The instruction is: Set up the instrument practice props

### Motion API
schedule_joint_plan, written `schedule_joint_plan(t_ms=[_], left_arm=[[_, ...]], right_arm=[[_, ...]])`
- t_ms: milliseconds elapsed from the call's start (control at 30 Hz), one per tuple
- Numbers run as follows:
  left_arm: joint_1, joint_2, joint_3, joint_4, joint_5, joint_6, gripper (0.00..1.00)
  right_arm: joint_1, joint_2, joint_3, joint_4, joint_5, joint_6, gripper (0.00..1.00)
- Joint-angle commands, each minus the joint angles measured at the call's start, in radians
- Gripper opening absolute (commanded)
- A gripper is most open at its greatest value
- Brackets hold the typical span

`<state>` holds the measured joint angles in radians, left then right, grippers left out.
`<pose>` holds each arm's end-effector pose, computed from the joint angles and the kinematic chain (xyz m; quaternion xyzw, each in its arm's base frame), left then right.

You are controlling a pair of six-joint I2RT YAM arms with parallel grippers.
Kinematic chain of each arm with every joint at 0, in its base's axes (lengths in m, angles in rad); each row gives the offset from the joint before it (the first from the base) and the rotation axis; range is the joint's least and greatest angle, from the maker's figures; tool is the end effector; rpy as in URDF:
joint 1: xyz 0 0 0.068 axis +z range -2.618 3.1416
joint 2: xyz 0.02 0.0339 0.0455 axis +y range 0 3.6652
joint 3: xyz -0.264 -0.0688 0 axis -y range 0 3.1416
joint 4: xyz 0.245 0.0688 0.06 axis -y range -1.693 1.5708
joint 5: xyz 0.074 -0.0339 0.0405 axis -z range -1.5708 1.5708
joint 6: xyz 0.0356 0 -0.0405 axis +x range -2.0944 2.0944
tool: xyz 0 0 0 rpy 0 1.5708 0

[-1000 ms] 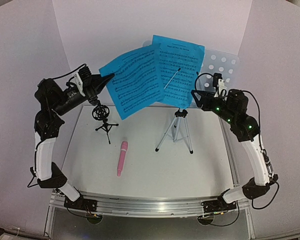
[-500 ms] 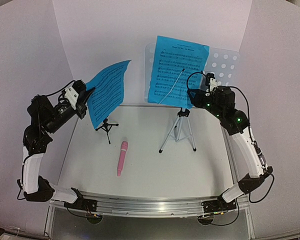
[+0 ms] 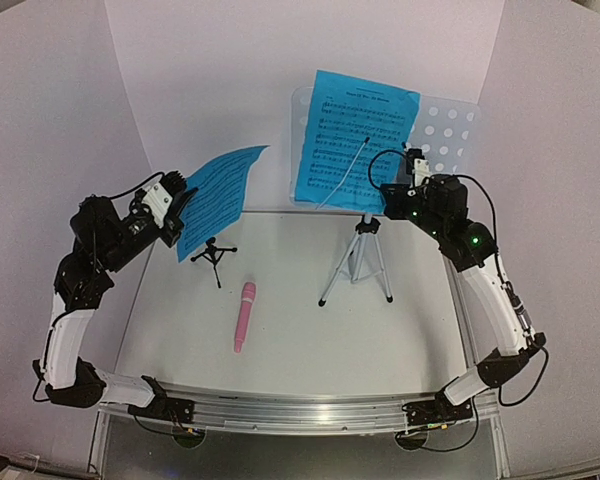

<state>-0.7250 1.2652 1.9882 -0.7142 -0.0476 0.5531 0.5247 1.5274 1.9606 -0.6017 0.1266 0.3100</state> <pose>0.1464 -0.1275 0.5733 0.4062 0.5750 -0.0443 0.7088 0.2736 0.1532 0.5162 -0.0411 0.7626 0.2168 0.6081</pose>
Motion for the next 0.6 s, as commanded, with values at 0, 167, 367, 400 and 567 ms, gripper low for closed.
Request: schedule_joint_plan(t_ms=[0, 167, 367, 400, 567], left_arm=[[0.002, -0.012, -0.004, 0.038, 0.010, 0.001, 0.00], [0.002, -0.009, 0.003, 0.032, 0.011, -0.004, 0.00], [0.002, -0.001, 0.011, 0.035, 0.019, -0.009, 0.00], [0.002, -0.001, 0.013, 0.035, 0.022, -0.009, 0.00], [0.002, 0.008, 0.025, 0.030, 0.032, -0.009, 0.00]], right_arm=[[-0.005, -0.022, 0.022, 0.065, -0.086, -0.203, 0.00], [-0.005, -0.025, 0.026, 0.095, -0.147, -0.323, 0.00], [-0.005, -0.044, 0.018, 0.106, -0.156, -0.450, 0.00], [-0.005, -0.050, 0.008, 0.106, -0.161, -0.469, 0.00], [-0.005, -0.076, -0.031, 0.098, -0.161, -0.597, 0.00]])
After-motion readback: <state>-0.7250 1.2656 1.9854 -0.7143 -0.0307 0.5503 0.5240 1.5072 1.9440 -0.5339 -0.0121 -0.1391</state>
